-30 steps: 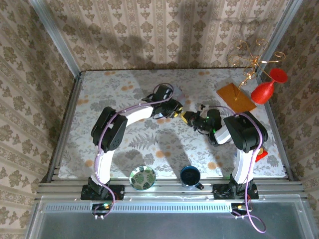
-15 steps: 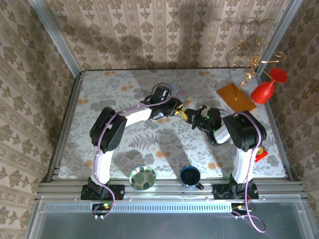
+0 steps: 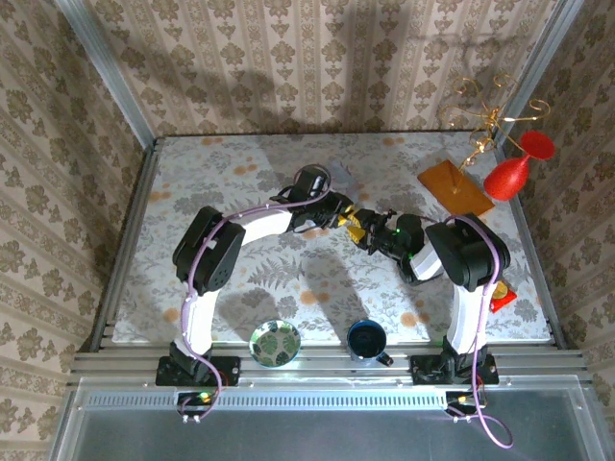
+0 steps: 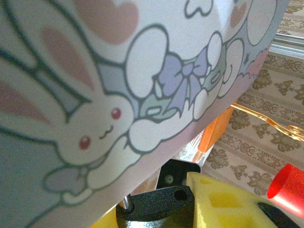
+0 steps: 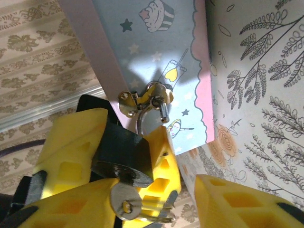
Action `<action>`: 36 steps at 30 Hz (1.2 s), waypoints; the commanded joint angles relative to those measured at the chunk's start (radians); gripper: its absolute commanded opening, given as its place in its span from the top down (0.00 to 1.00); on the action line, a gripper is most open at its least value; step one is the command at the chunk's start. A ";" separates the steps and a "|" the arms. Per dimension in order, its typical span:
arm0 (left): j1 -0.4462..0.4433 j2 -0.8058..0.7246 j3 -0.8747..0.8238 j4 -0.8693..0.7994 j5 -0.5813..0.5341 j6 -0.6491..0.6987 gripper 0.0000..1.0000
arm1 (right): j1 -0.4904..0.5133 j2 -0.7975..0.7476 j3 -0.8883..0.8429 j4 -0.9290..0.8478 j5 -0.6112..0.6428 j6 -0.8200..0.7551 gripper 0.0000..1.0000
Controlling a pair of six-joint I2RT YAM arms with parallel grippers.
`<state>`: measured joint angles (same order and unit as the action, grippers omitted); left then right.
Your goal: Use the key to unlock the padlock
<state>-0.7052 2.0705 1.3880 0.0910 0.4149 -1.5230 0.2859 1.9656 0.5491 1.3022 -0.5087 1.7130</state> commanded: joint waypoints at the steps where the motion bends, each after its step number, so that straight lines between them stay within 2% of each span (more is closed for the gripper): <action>1: -0.042 -0.013 -0.006 -0.054 0.219 -0.060 1.00 | 0.003 0.002 0.005 0.000 0.039 -0.048 0.48; 5: -0.032 -0.012 -0.006 -0.094 0.214 -0.041 1.00 | -0.007 -0.041 -0.024 -0.046 0.035 -0.101 0.40; 10: -0.026 -0.007 -0.006 -0.142 0.216 -0.019 1.00 | -0.029 -0.193 -0.083 -0.247 0.055 -0.248 0.29; 13: -0.023 0.000 0.007 -0.211 0.219 0.023 1.00 | -0.035 -0.348 -0.092 -0.505 0.098 -0.389 0.24; 17: -0.017 0.026 0.028 -0.329 0.213 0.101 0.99 | -0.035 -0.582 -0.060 -0.908 0.223 -0.581 0.19; 21: -0.021 0.056 0.053 -0.416 0.202 0.167 0.90 | -0.036 -0.758 -0.030 -1.141 0.323 -0.725 0.18; 25: -0.023 0.072 0.072 -0.455 0.191 0.201 0.82 | -0.035 -0.836 -0.024 -1.231 0.362 -0.792 0.18; 29: -0.025 0.082 0.071 -0.464 0.197 0.210 0.64 | -0.034 -0.853 -0.025 -1.240 0.367 -0.815 0.18; 35: -0.027 0.082 0.065 -0.465 0.203 0.216 0.55 | -0.032 -0.843 -0.011 -1.239 0.366 -0.840 0.17; 36: -0.028 0.083 0.066 -0.464 0.205 0.218 0.51 | -0.029 -0.840 -0.005 -1.242 0.368 -0.846 0.17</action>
<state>-0.7139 2.0823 1.4803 -0.2325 0.5457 -1.2812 0.2523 1.1267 0.5045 0.0948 -0.1745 0.9115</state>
